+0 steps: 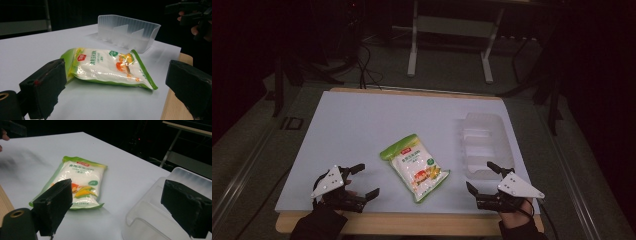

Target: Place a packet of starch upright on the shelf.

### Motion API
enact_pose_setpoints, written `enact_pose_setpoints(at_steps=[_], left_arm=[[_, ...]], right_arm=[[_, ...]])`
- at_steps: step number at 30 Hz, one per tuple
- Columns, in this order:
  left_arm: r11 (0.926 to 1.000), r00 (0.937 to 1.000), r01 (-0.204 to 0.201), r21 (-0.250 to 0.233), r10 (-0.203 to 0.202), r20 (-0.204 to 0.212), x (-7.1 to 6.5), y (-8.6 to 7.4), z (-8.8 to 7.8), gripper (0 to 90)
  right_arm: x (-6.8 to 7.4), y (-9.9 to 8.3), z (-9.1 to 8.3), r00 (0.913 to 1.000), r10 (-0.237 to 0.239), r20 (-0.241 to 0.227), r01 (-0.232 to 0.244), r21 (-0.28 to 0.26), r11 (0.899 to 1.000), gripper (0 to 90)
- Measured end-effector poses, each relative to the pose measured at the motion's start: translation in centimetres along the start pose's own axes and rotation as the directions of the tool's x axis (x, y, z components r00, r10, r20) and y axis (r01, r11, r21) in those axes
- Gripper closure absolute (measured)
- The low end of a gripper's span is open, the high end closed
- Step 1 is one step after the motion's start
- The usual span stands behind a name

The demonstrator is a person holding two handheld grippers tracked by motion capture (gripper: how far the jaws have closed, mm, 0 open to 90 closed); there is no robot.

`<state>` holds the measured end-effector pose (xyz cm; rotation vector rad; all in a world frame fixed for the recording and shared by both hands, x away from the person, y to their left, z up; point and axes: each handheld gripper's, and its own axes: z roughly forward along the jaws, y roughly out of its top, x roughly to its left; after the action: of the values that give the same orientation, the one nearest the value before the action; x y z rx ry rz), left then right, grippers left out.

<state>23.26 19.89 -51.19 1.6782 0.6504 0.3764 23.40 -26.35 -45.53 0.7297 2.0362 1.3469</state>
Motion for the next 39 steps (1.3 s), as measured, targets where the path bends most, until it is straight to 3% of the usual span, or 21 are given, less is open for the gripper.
enact_pose_setpoints(at_steps=[4, 10, 13, 15, 20, 23, 27, 31, 33, 34, 39], left_arm=[[0.9998, 0.9999, -0.004, 0.017, 0.004, 0.012, -0.1, -0.1, 0.2, 3.8], [0.9989, 0.9967, 0.018, 0.044, -0.022, 0.078, -1.0, 0.6, 0.8, 3.7], [0.9984, 0.9936, 0.016, 0.053, -0.022, 0.110, -1.8, 1.5, 0.9, 3.7], [0.9987, 0.9881, 0.008, 0.051, -0.016, 0.153, -2.2, 2.2, 1.0, 3.7], [0.9970, 0.9892, -0.017, 0.076, 0.006, 0.146, -2.6, 3.3, 1.5, 3.7], [0.9955, 0.9930, -0.028, 0.090, 0.018, 0.116, -2.5, 4.2, 1.9, 3.8], [0.9947, 0.9973, -0.027, 0.099, 0.020, 0.071, -2.0, 5.0, 2.5, 3.8], [0.9925, 0.9977, -0.033, 0.118, 0.026, 0.063, -1.3, 5.6, 3.1, 3.8], [0.9918, 0.9983, -0.037, 0.122, 0.031, 0.049, -0.8, 5.8, 3.4, 3.8], [0.9914, 0.9991, -0.033, 0.126, 0.030, 0.031, -0.5, 5.9, 3.6, 3.8], [0.9909, 0.9998, -0.009, 0.134, 0.007, 0.016, 0.8, 6.2, 4.3, 3.8]], right_arm=[[0.0, 0.0, 0.1, 1.0000, 0.007, -0.001, -0.007, 0.009, 1.000, 10.1], [-0.3, 0.4, -0.2, 0.9995, 0.030, -0.013, -0.030, -0.008, 1.000, 10.1], [-0.3, 0.6, -0.3, 0.9997, 0.016, -0.016, -0.016, -0.008, 1.000, 10.1], [-0.1, 0.8, -0.4, 0.9997, 0.008, -0.024, -0.009, -0.015, 1.000, 10.1], [0.1, 1.2, -0.7, 0.9993, 0.001, -0.037, -0.002, -0.043, 0.999, 10.0], [0.2, 1.5, -0.8, 0.9979, 0.020, -0.062, -0.023, -0.056, 0.998, 10.1], [0.2, 1.9, -1.0, 0.9924, 0.050, -0.112, -0.059, -0.077, 0.995, 10.1], [0.4, 2.2, -1.1, 0.9883, 0.056, -0.142, -0.069, -0.087, 0.994, 10.0], [0.4, 2.3, -1.0, 0.9906, 0.061, -0.123, -0.073, -0.095, 0.993, 10.0], [0.4, 2.3, -1.0, 0.9884, 0.068, -0.135, -0.081, -0.089, 0.993, 10.0], [0.5, 2.5, -0.9, 0.9914, 0.068, -0.112, -0.078, -0.092, 0.993, 10.1]])
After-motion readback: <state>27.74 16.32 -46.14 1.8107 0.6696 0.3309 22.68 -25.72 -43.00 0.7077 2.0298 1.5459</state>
